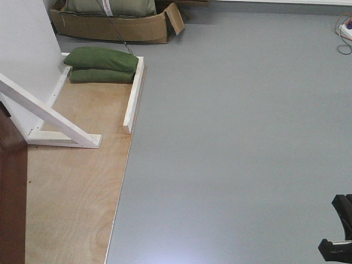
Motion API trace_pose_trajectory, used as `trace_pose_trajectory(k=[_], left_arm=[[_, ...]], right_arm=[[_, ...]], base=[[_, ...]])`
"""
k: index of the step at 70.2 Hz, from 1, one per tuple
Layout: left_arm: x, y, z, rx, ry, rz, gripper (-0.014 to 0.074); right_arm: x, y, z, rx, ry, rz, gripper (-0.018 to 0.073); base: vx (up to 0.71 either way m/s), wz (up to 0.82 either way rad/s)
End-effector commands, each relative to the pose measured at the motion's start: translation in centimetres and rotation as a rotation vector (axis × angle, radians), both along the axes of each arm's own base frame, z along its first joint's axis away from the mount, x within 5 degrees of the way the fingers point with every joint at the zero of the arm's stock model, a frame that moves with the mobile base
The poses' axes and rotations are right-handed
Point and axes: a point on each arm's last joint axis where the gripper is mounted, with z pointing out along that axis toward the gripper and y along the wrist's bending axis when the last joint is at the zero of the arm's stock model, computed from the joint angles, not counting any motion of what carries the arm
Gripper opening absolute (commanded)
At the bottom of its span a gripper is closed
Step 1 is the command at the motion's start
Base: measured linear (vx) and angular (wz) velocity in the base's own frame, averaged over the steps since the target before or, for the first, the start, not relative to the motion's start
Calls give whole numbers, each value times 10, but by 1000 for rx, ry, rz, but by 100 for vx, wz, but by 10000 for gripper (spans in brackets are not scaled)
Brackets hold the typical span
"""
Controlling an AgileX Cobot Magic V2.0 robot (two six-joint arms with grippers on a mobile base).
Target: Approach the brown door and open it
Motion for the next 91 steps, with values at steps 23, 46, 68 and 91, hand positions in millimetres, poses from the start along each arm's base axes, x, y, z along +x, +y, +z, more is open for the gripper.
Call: trace_pose_trajectory(k=[23,46,68,91], left_arm=[[16,56,-18,-145,89,25,17],[43,78,-30,-107,-129,-315,17],[57,75,-29,-117,-197,-521,17],[60,49,-14,-74,-184,-671,17]], right_arm=[[1,-1,7,-11,-95,-6,0],[1,-1,7,-10,-95,-6,0],[1,-1,7,-10,-95,-6,0],[1,-1,7,-11,-95,-6,0]], base=[[0,0],[0,0],[0,0],[0,0]])
